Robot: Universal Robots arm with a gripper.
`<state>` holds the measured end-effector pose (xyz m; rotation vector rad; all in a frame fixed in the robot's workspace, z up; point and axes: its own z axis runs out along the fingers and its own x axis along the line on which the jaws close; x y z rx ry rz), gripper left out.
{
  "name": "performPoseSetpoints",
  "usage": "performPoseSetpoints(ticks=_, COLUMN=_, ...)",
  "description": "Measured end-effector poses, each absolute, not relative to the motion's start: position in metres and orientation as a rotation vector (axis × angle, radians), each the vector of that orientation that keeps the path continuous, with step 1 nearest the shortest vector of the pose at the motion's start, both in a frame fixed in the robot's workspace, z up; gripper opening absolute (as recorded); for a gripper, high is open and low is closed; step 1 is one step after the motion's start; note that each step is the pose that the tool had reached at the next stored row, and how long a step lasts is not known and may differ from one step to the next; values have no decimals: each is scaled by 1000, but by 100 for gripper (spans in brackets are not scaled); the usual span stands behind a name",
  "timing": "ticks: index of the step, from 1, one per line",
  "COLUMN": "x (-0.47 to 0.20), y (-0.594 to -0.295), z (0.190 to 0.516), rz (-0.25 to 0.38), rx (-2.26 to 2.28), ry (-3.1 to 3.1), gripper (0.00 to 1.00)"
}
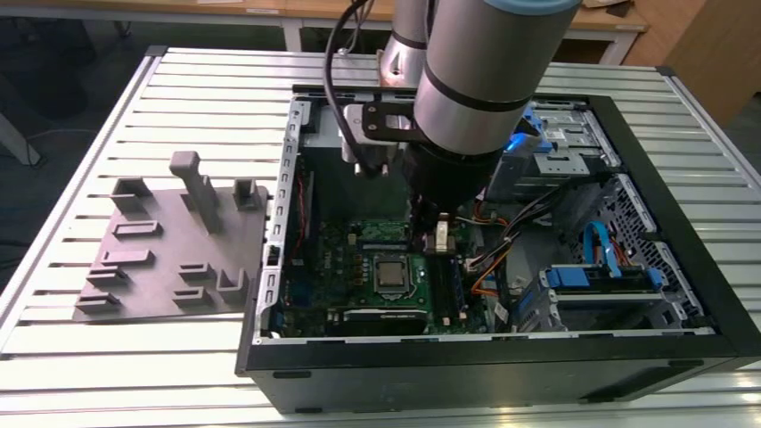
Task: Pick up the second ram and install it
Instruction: 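Insert the second ram into the second slot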
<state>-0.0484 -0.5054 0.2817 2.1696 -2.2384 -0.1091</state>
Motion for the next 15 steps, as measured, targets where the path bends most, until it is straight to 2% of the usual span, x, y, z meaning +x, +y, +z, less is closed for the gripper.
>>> performPoseSetpoints(ticks=15, x=-48, y=-505, z=281, rz=-113, rx=1902, ry=-2480, gripper=14)
